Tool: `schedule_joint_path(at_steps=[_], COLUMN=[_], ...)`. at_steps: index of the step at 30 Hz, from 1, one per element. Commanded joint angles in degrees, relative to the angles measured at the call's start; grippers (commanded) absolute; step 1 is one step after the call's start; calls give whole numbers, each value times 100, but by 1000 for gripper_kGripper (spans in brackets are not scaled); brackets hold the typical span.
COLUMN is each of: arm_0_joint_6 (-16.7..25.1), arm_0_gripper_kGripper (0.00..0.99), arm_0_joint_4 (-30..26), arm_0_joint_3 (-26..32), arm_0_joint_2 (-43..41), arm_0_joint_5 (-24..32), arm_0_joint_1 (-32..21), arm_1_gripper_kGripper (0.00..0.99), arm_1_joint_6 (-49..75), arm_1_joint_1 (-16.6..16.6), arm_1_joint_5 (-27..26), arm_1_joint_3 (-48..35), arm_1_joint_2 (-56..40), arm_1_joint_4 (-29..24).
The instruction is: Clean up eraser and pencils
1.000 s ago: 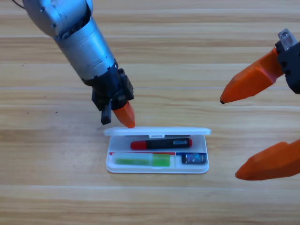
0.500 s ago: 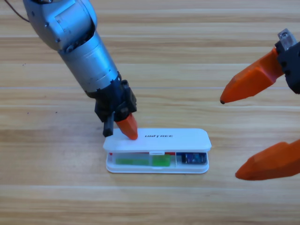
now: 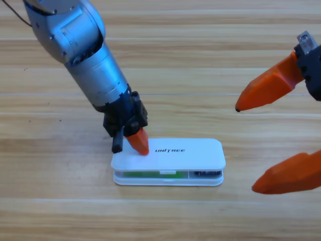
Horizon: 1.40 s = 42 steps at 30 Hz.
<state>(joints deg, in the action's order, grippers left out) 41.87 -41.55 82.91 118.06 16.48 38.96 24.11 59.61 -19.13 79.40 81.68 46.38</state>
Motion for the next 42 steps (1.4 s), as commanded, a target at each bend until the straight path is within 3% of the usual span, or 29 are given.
schedule_joint_path(at_steps=[1,27,32,35,37,38,40,42], arm_0_joint_6=[-3,14,-82,-118,-135,-161,-170,-214], arm_0_gripper_kGripper=[0,0,0,21,606,795,976,990], arm_0_joint_4=[139,604,561,227,-37,-178,-441,-740], arm_0_joint_3=[-285,-733,-619,-372,-170,-56,137,331], arm_0_joint_2=[156,262,235,165,59,-20,-266,-600], arm_0_joint_5=[57,31,-22,-39,-83,-83,-57,75], arm_0_joint_1=[112,173,173,173,173,173,173,164], arm_1_gripper_kGripper=[945,945,945,945,945,945,945,945], arm_1_joint_6=[-37,-37,-37,-37,-37,-37,-37,-37], arm_1_joint_1=[121,121,121,121,121,121,121,121], arm_1_joint_5=[-82,-82,-82,-82,-73,-82,-82,-82], arm_1_joint_3=[-171,-144,-144,-144,-144,-144,-144,-144], arm_1_joint_2=[208,296,305,305,305,314,314,314], arm_1_joint_4=[-68,-68,-68,-68,-68,-68,-68,-68])
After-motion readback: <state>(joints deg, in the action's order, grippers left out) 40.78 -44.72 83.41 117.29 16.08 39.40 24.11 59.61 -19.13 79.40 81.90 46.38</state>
